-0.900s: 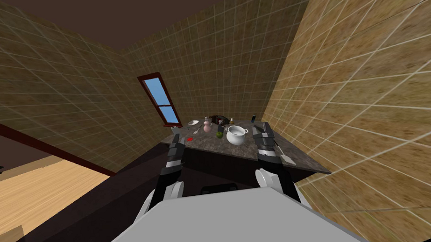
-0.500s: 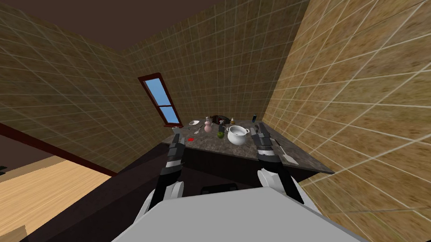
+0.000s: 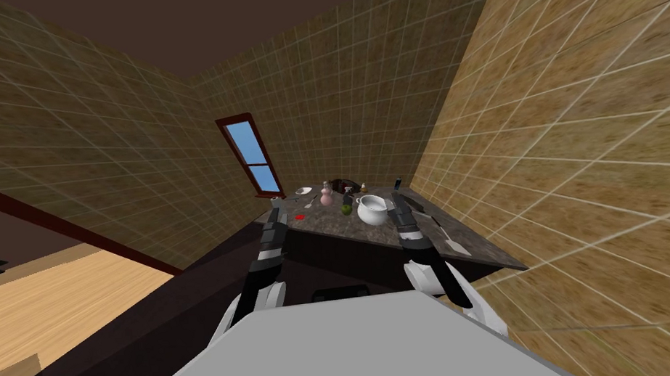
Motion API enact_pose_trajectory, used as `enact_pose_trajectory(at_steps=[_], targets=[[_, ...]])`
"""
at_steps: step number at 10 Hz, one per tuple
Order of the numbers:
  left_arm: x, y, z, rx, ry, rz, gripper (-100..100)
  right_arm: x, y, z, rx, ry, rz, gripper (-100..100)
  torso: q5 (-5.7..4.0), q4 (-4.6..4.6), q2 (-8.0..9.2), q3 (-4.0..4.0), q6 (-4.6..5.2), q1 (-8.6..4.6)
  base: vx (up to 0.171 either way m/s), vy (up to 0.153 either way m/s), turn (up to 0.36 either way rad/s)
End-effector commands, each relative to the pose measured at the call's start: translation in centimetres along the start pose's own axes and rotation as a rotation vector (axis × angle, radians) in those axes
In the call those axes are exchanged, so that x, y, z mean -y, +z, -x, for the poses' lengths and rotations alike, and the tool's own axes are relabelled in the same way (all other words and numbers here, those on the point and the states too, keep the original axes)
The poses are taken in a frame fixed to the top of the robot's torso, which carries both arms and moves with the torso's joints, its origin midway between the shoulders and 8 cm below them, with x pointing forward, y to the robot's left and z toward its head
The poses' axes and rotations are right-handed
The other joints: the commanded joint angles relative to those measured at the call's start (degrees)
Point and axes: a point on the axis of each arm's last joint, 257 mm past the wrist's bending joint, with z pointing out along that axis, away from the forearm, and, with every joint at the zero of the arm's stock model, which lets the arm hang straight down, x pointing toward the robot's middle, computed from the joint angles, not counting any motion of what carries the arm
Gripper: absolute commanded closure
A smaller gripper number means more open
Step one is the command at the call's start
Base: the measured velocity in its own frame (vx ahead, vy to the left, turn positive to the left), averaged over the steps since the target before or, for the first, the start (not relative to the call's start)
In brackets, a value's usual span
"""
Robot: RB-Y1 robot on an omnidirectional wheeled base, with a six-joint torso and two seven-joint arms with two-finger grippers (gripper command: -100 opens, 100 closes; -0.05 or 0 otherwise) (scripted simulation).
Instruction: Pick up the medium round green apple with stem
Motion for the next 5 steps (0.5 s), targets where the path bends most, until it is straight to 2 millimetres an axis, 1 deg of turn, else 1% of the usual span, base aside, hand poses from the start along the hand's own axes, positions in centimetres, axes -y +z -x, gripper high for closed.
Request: enact_pose_trajectory(at_steps=[1,2,3,4,5], targets=[[0.0,0.0,0.0,0.0,0.0,0.0,0,0.1,0.0,-0.3,-0.03,-0.026,0.0,-100,0.0,0.0,0.0,0.0,0.0,0.0,0.009,0.065,-0.008],[0.0,0.0,0.0,0.0,0.0,0.0,0,0.5,0.1,-0.8,-0.071,-0.064,0.0,-100,0.0,0.0,0.01,0.0,0.0,-0.06,0.007,0.073,-0.008],[0.0,0.0,0.0,0.0,0.0,0.0,0,0.9,0.2,-1.2,-0.103,-0.099,-0.001,-100,-0.01,0.0,0.01,0.0,0.0,-0.04,0.011,0.115,-0.009],[0.0,0.0,0.0,0.0,0.0,0.0,0,0.9,0.2,-1.3,-0.114,-0.106,0.001,-100,0.02,0.0,0.0,0.0,0.0,0.09,0.012,0.085,-0.012],[0.0,0.0,0.0,0.0,0.0,0.0,0,1.4,0.3,-1.7,-0.154,-0.147,0.001,-100,0.01,0.0,-0.01,-0.01,0.0,0.01,0.03,0.083,-0.007]])
